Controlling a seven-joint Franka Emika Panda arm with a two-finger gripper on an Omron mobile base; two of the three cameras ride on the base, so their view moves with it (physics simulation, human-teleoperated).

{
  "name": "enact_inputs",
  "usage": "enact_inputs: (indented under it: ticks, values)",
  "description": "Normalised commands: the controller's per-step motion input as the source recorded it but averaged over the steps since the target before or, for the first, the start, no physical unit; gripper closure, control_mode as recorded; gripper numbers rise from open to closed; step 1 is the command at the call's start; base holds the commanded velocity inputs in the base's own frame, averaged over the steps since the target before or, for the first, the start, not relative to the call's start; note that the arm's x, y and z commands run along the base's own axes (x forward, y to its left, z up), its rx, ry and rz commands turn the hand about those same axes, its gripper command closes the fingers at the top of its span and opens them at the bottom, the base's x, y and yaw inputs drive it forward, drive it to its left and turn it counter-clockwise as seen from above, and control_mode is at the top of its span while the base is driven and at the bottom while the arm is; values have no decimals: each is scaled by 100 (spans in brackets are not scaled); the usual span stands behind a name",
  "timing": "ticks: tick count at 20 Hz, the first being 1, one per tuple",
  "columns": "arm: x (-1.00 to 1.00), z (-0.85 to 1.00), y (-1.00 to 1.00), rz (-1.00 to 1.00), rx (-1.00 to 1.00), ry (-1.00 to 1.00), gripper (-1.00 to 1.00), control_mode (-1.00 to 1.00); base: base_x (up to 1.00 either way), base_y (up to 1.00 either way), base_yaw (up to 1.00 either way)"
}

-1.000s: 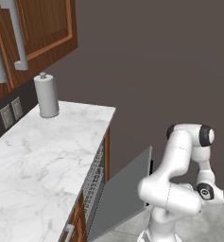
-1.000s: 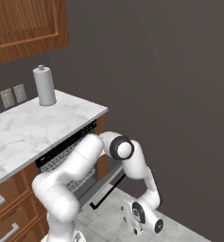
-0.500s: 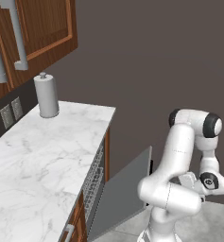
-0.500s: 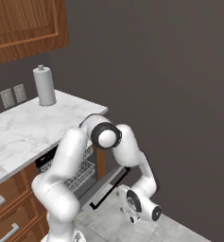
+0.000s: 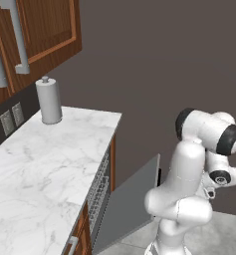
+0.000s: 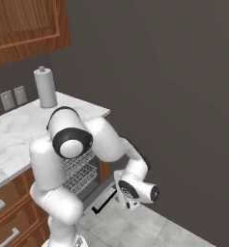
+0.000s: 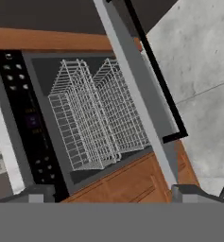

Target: Open the dishwasher door and pull out the top rack.

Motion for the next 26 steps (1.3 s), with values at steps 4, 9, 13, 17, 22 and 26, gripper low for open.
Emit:
enact_inputs:
  ticks: [4,9,13,17,22,26]
  values:
    - [25,90,64,1,0,18,-100,-100,0,0,0]
    - [32,63,81,1,0,19,-100,-100,0,0,0]
    - [26,12,77,2,-4,18,-100,-100,0,0,0]
    - [32,0,56,5,-7,8,-100,-100,0,0,0]
    - [57,0,26,8,-5,7,-100,-100,0,0,0]
    - [47,0,7,11,-8,10,-100,-100,0,0,0]
